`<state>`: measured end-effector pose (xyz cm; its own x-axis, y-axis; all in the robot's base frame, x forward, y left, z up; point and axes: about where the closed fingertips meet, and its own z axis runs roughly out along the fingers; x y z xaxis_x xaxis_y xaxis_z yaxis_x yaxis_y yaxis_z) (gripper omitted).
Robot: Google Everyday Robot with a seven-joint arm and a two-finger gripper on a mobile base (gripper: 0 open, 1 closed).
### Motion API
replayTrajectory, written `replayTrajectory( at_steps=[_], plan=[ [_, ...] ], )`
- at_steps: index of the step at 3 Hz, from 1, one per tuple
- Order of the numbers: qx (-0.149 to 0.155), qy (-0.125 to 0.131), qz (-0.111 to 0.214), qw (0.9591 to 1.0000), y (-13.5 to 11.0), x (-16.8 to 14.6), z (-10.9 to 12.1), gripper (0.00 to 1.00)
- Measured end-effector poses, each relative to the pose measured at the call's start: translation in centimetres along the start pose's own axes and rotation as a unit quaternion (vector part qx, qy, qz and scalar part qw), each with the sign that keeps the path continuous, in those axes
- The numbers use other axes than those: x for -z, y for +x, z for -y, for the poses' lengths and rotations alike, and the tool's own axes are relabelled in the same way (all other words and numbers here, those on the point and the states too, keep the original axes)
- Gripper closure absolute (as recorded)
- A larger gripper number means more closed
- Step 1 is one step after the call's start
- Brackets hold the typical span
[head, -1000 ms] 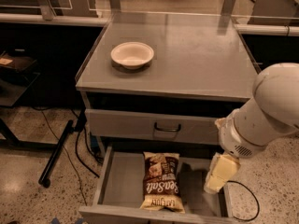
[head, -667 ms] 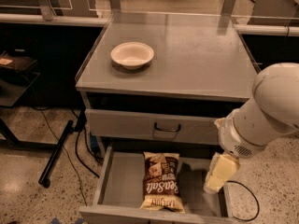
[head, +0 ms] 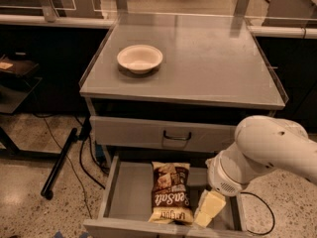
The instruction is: Pick brown chip bag from middle drawer and place on counter
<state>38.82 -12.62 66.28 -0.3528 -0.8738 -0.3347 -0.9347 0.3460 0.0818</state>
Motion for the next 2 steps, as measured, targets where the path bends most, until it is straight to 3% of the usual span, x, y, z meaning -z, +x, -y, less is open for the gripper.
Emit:
replayTrajectory(
  at_steps=[2],
  plan=[
    [0.01,-0.001,0.002,0.9999,0.04,-0.65,-0.87,0.0]
  ],
)
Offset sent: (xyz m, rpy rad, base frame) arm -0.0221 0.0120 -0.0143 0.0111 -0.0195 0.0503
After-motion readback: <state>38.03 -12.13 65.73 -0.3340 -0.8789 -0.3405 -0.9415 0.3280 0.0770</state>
